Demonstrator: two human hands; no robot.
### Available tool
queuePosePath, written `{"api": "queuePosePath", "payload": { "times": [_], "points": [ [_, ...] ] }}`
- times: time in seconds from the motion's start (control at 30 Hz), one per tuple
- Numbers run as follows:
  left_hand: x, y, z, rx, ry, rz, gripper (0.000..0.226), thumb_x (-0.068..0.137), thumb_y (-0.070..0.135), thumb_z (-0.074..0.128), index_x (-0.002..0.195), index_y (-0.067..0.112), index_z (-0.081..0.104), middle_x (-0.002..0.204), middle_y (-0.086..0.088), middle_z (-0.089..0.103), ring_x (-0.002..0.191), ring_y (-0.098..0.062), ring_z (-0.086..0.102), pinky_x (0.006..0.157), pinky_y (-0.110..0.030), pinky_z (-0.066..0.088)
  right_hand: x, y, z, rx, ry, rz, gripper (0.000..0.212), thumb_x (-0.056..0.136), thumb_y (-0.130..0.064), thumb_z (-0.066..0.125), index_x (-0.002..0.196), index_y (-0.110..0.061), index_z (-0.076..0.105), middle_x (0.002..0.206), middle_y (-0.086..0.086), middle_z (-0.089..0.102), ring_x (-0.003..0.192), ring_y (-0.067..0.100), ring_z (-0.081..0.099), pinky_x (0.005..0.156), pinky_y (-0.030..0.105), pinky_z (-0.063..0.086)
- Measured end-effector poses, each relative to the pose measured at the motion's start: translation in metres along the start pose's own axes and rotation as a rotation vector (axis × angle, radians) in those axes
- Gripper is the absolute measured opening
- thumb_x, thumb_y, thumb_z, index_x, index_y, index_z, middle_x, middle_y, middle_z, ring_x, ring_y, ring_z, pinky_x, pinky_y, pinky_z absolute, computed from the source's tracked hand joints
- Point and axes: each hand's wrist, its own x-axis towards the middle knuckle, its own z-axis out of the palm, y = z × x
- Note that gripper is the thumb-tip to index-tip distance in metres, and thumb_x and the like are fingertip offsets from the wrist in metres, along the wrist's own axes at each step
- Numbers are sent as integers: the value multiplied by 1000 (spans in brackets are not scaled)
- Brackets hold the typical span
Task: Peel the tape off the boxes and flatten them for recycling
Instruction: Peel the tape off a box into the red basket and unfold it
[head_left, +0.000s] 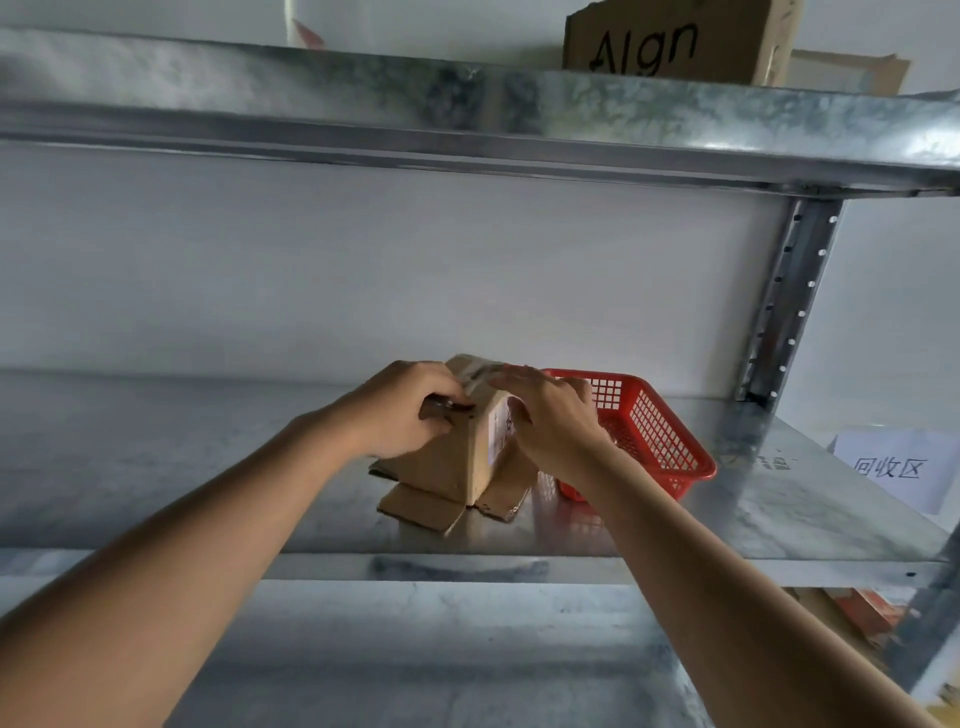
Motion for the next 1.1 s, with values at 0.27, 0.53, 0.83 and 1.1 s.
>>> {"api": "queuePosePath", "payload": {
  "times": [0.27,0.53,0.83,1.1],
  "points": [
    [-20,-1,-5,166,27,-89,39,86,57,65,116,33,61,103,14,46,92,-15,61,80,-41,54,21,-13,22,-47,34,-64,38,90,-51,72,126,-39,65,127,-13,62,116,16,60,106,48,33],
    [-31,-41,-38,289,-134,-156,78,84,0,62,147,44,50,118,14,39,109,-17,51,90,-37,51,29,-27,37,63,-46,-1,66,91,-58,68,148,-32,51,153,5,50,135,26,51,108,41,42],
    [-28,-48,-22,302,-2,-80,28,90,27,62,100,36,38,104,12,43,120,-24,47,97,-46,44,10,-52,59,276,99,16,57,92,-43,74,144,-26,58,125,-2,73,106,14,72,93,34,59],
    [-25,-58,-15,304,-108,-114,63,86,70,40,148,69,27,150,14,34,142,-25,24,111,-50,22,-13,-53,67,468,319,-48,42,88,-28,81,129,-28,71,106,-11,79,93,-2,73,85,26,61]
  ]
}}
